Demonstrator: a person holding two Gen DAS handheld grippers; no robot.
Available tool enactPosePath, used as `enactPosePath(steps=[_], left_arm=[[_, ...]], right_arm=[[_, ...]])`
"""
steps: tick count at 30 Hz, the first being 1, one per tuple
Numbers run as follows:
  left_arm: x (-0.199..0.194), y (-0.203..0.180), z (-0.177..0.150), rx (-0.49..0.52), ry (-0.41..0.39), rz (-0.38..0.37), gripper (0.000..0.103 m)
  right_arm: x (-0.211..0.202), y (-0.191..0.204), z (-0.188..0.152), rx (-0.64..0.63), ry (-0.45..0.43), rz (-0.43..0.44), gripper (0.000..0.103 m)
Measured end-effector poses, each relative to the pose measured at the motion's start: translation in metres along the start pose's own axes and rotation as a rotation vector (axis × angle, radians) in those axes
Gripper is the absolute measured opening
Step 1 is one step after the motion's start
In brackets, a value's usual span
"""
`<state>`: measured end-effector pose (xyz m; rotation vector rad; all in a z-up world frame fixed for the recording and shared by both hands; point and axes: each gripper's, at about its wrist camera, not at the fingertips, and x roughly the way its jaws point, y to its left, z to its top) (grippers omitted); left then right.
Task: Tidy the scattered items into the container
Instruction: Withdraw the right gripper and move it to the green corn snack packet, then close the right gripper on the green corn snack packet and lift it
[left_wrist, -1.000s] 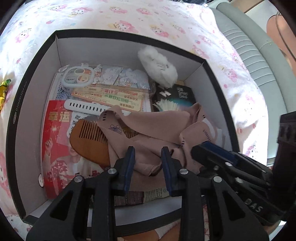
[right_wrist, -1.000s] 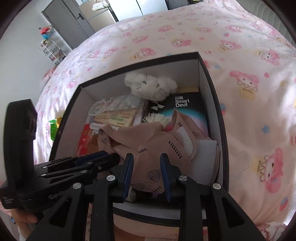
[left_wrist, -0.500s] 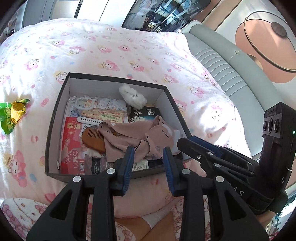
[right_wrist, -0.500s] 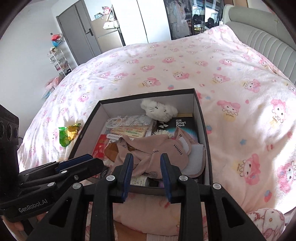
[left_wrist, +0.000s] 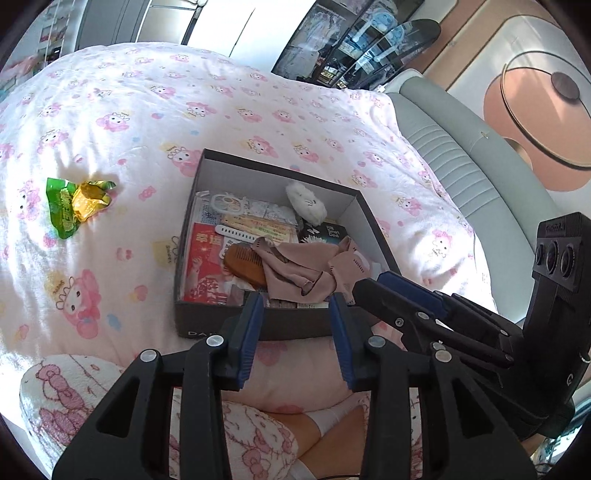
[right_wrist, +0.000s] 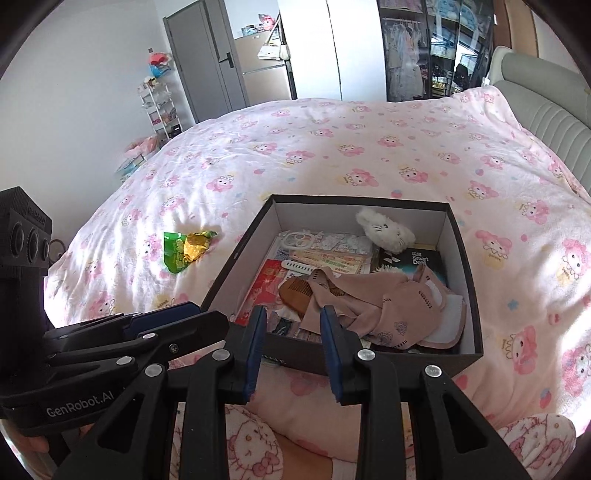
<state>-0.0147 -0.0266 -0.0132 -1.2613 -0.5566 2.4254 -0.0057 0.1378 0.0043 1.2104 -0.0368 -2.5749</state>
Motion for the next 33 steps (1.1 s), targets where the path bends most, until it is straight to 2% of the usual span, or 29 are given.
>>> enactPosePath(steps=[4, 7, 10, 12, 18, 22, 27, 33], left_arm=[[-0.026, 0.027, 0.01, -0.034, -0.049, 0.088, 0.036], [-0.048, 0.056, 0.015, -0.064, -0.083, 0.16, 0.036], [-0.057, 0.087, 0.019, -0.075, -0.116, 0.273, 0.036], [-0.056, 0.116, 0.02, -0.143, -0.12, 0.258, 0.036], [-0.04, 0.204, 0.028, -0.316, -0.089, 0.253, 0.036], [-0.02, 0.255, 0.04, -0.387, -0.076, 0.244, 0.036], [0.023, 0.293, 0.056, -0.441, -0.011, 0.184, 0.036], [0.061, 0.322, 0.076, -0.483, 0.026, 0.183, 0.036]], right_arm=[[0.015, 0.034, 0.016, -0.073, -0.012, 0.056, 0.026], [0.033, 0.065, 0.027, -0.113, -0.008, 0.15, 0.026], [0.068, 0.094, 0.035, -0.135, 0.065, 0.243, 0.026], [0.093, 0.111, 0.038, -0.146, 0.114, 0.264, 0.026], [0.152, 0.139, 0.058, -0.124, 0.206, 0.234, 0.026], [0.199, 0.146, 0.075, -0.08, 0.286, 0.236, 0.026], [0.268, 0.145, 0.092, -0.001, 0.376, 0.15, 0.026], [0.324, 0.141, 0.098, 0.081, 0.434, 0.128, 0.027]])
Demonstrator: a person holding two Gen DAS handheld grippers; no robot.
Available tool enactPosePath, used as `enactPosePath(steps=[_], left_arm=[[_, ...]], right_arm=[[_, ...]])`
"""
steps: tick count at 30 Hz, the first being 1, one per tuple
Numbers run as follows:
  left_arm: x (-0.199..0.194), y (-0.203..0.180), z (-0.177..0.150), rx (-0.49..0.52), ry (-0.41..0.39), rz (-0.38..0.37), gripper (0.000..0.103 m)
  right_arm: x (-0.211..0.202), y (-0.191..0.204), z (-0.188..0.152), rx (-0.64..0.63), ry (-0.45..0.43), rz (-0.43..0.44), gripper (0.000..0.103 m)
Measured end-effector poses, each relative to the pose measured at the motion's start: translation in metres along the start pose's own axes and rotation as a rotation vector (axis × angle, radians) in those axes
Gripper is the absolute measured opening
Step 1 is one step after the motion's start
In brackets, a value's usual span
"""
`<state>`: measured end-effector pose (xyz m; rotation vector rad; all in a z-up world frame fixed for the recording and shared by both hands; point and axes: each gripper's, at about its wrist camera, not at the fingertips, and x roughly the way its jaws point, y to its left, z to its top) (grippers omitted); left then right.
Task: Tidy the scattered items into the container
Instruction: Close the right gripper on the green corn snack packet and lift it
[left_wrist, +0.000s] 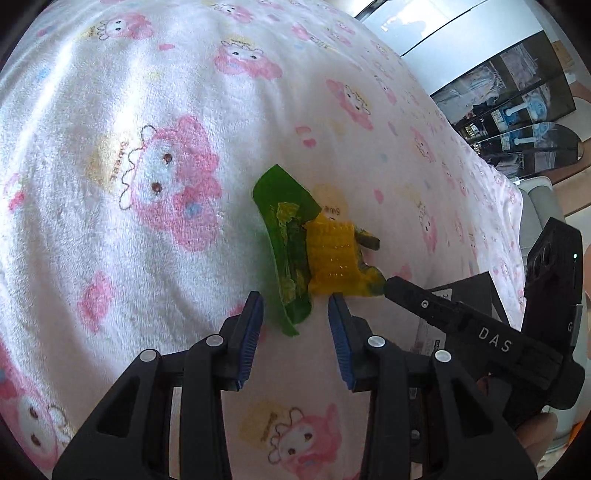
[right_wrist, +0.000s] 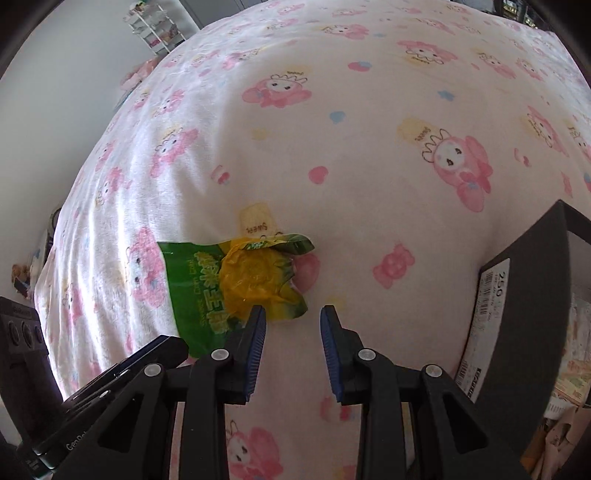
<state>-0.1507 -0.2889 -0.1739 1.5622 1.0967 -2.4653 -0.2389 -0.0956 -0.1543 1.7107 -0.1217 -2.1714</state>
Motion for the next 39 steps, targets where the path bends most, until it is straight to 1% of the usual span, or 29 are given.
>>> enactPosePath(steps=[1, 2, 3, 4, 5, 6, 7, 8, 10, 11, 13, 15, 17, 19, 22, 25, 26, 27, 28, 29, 30, 31, 34, 35, 37, 38, 39], left_arm=[[0.006, 0.003, 0.004, -0.011, 0.007, -0.006, 0.036], [0.012, 0.005, 0.006, -0.02, 0.017, -0.01, 0.036], [0.018, 0.007, 0.009, -0.027, 0.029, -0.013, 0.027], [0.023, 0.009, 0.01, -0.033, 0.05, -0.019, 0.013], [0.025, 0.01, 0.009, -0.039, 0.06, -0.015, 0.003], [0.024, 0.01, 0.007, -0.034, 0.053, -0.009, 0.002], [0.02, 0.008, 0.005, -0.024, 0.05, -0.028, 0.002], [0.016, 0.006, 0.001, -0.019, 0.047, -0.039, 0.002], [0.003, 0.0, -0.006, 0.01, 0.036, -0.054, 0.001], [-0.005, -0.004, -0.011, 0.022, 0.029, -0.061, 0.001], [-0.023, -0.012, -0.024, 0.061, 0.006, -0.04, 0.001], [-0.04, -0.013, -0.037, 0.078, -0.007, -0.036, 0.001], [-0.054, -0.007, -0.049, 0.077, -0.012, -0.024, 0.001], [-0.069, 0.001, -0.06, 0.067, -0.017, -0.019, 0.001], [-0.092, 0.017, -0.076, 0.045, -0.032, -0.021, 0.001], [-0.096, 0.03, -0.08, 0.047, -0.024, 0.012, 0.004], [-0.093, 0.035, -0.079, 0.036, -0.019, 0.036, 0.008], [-0.09, 0.039, -0.078, 0.028, -0.013, 0.06, 0.015], [-0.088, 0.04, -0.077, 0.029, -0.014, 0.066, 0.018], [-0.085, 0.042, -0.075, 0.026, -0.023, 0.062, 0.026], [-0.082, 0.045, -0.073, 0.013, -0.027, 0.064, 0.033], [-0.076, 0.047, -0.071, 0.004, -0.022, 0.073, 0.035], [-0.059, 0.056, -0.066, -0.026, -0.006, 0.086, 0.036], [-0.052, 0.059, -0.065, -0.032, 0.002, 0.083, 0.036], [-0.042, 0.065, -0.065, -0.056, 0.016, 0.07, 0.034], [-0.04, 0.067, -0.064, -0.06, 0.022, 0.062, 0.029], [-0.04, 0.067, -0.064, -0.057, 0.029, 0.045, 0.014]], right_arm=[[0.007, -0.002, 0.003, 0.013, 0.01, 0.009, 0.027], [0.014, -0.003, 0.005, 0.021, 0.024, 0.021, 0.031], [0.021, -0.003, 0.006, 0.025, 0.041, 0.027, 0.034], [0.027, -0.004, 0.007, 0.029, 0.053, 0.036, 0.034], [0.029, -0.006, 0.007, 0.038, 0.053, 0.057, 0.034], [0.029, -0.008, 0.006, 0.044, 0.047, 0.087, 0.033], [0.026, -0.007, 0.005, 0.038, 0.043, 0.121, 0.023], [0.021, -0.005, 0.003, 0.019, 0.03, 0.14, 0.016], [0.007, 0.004, -0.004, -0.032, -0.006, 0.15, 0.01], [-0.001, 0.009, -0.009, -0.051, -0.017, 0.171, 0.009], [-0.02, 0.018, -0.022, -0.077, -0.038, 0.22, 0.009], [-0.037, 0.028, -0.039, -0.12, -0.058, 0.238, 0.009], [-0.048, 0.034, -0.052, -0.143, -0.064, 0.229, 0.009], [-0.054, 0.034, -0.058, -0.143, -0.064, 0.212, 0.009], [-0.051, 0.03, -0.065, -0.141, -0.031, 0.201, 0.009], [-0.041, 0.031, -0.076, -0.16, 0.022, 0.208, 0.013], [-0.036, 0.032, -0.079, -0.17, 0.041, 0.213, 0.016], [-0.029, 0.034, -0.081, -0.176, 0.062, 0.217, 0.019], [-0.022, 0.034, -0.084, -0.177, 0.086, 0.222, 0.027], [-0.015, 0.035, -0.086, -0.176, 0.111, 0.231, 0.037], [-0.007, 0.036, -0.087, -0.175, 0.135, 0.24, 0.041], [0.0, 0.037, -0.088, -0.179, 0.157, 0.239, 0.046], [0.02, 0.038, -0.086, -0.193, 0.199, 0.207, 0.047], [0.026, 0.037, -0.084, -0.188, 0.208, 0.208, 0.052], [0.037, 0.035, -0.078, -0.172, 0.215, 0.218, 0.054], [0.042, 0.033, -0.075, -0.163, 0.22, 0.223, 0.054], [0.047, 0.032, -0.073, -0.151, 0.232, 0.242, 0.054]])
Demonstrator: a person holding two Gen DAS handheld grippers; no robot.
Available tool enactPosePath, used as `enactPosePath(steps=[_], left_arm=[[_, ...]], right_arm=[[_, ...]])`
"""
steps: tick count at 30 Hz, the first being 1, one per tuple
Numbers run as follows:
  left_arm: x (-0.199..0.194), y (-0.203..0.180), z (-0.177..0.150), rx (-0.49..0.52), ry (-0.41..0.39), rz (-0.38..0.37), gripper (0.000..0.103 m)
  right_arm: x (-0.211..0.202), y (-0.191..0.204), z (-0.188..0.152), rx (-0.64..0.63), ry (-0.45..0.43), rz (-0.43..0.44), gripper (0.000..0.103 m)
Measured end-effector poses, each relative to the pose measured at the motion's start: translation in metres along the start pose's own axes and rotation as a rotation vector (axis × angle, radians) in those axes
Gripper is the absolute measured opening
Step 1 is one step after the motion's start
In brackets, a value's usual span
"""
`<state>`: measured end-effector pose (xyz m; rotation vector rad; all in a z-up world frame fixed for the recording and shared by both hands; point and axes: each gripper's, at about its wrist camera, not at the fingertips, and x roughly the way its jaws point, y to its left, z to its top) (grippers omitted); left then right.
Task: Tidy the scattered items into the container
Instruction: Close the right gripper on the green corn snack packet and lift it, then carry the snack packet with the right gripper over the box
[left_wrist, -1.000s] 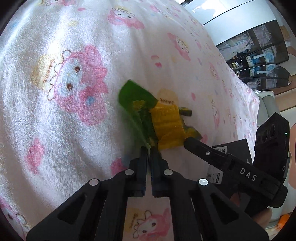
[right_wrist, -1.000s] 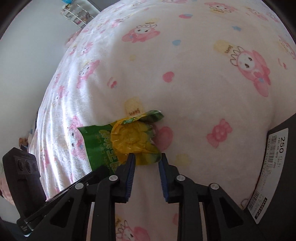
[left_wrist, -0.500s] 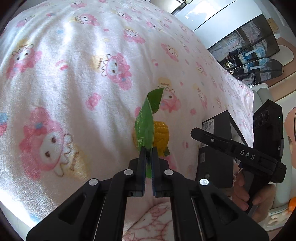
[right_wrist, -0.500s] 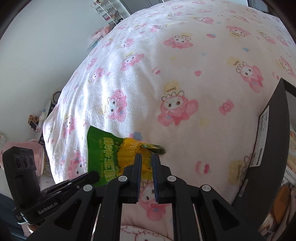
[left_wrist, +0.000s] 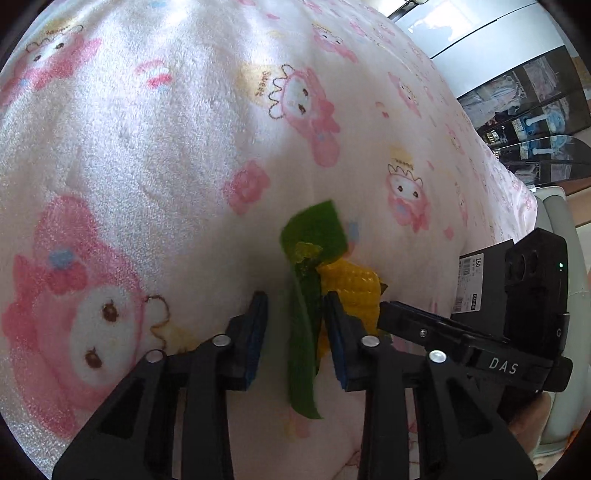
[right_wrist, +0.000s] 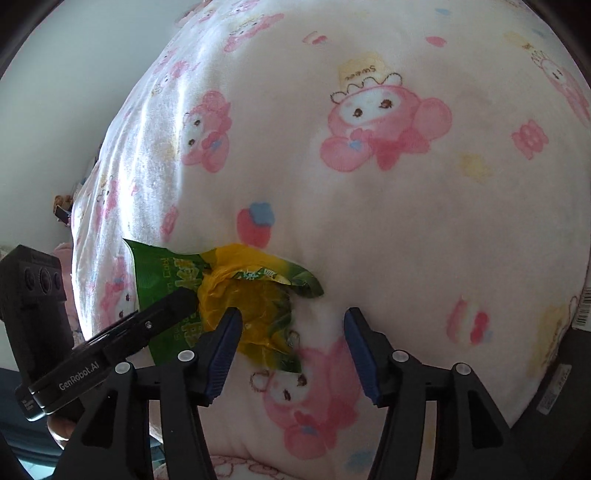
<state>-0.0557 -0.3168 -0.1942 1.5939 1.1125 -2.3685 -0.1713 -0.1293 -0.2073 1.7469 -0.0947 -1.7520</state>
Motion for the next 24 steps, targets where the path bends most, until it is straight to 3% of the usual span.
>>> enactPosePath(steps=[1, 6, 9, 13, 15, 17, 19, 24], left_arm=[[-0.002, -0.001, 0.0, 0.004, 0.001, -0.012, 0.01], [-0.011, -0.007, -0.003, 0.028, 0.004, -0.012, 0.01], [-0.019, -0.008, -0.01, 0.03, 0.004, -0.02, 0.009], [-0.03, -0.019, -0.017, 0.043, 0.002, -0.065, 0.008], [-0.04, -0.031, -0.019, 0.065, -0.012, -0.097, 0.008], [-0.051, -0.048, -0.02, 0.094, -0.04, -0.081, 0.008], [-0.062, -0.06, -0.024, 0.116, -0.064, -0.076, 0.008], [-0.09, -0.091, -0.035, 0.161, -0.083, -0.161, 0.008]], right_arm=[[0.002, -0.003, 0.002, 0.01, 0.008, 0.034, 0.054], [-0.001, -0.013, -0.001, 0.074, 0.008, 0.203, 0.054], [-0.007, -0.012, -0.008, 0.079, -0.004, 0.246, 0.054], [-0.024, -0.002, -0.019, 0.069, -0.021, 0.254, 0.056], [-0.036, 0.008, -0.023, 0.029, -0.04, 0.181, 0.056], [-0.049, 0.017, -0.03, -0.008, -0.065, 0.147, 0.056], [-0.063, 0.02, -0.037, -0.007, -0.099, 0.16, 0.056], [-0.116, 0.016, -0.064, 0.038, -0.224, 0.207, 0.056]])
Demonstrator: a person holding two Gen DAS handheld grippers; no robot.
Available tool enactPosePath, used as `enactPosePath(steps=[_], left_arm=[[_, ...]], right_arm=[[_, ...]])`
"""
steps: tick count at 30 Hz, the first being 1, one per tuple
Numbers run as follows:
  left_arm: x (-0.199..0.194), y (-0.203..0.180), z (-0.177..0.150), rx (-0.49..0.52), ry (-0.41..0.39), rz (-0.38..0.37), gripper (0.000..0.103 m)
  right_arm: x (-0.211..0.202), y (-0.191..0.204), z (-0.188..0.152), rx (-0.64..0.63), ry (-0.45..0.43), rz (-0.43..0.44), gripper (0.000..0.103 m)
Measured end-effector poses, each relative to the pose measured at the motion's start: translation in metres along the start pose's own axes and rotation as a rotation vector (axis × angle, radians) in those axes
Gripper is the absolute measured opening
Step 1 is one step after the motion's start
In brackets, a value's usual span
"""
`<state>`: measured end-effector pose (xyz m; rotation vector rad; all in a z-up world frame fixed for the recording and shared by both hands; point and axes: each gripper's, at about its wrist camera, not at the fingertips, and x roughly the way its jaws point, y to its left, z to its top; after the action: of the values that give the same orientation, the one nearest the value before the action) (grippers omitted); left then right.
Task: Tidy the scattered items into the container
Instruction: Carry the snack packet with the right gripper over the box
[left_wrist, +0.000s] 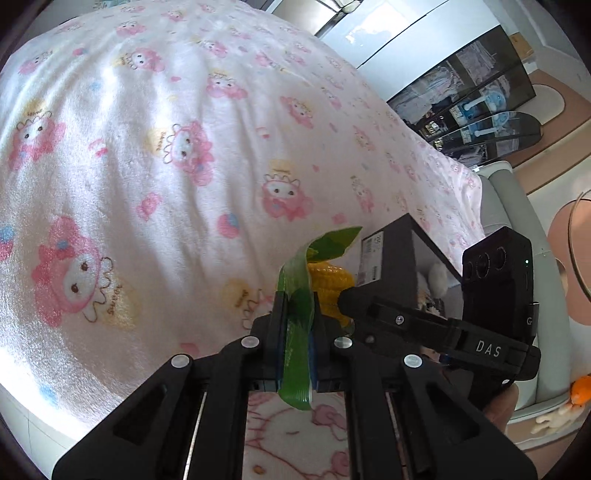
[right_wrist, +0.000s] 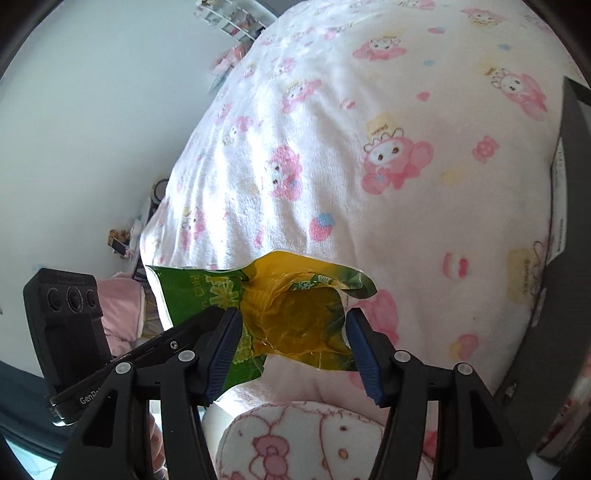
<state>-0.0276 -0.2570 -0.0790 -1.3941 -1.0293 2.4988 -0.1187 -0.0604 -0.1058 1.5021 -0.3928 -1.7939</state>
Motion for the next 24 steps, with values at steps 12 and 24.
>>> enactPosePath(steps=[12, 24], left_arm=[[0.01, -0.147, -0.008, 0.235, 0.025, -0.188, 0.008], [0.082, -0.244, -0.036, 0.368, 0.149, -0.254, 0.008]], right_arm=[[-0.163, -0.018, -0.027, 0.041, -0.337, -0.077, 0.056], [-0.245, -0.089, -0.061, 0.14, -0.45, -0.223, 0.056]])
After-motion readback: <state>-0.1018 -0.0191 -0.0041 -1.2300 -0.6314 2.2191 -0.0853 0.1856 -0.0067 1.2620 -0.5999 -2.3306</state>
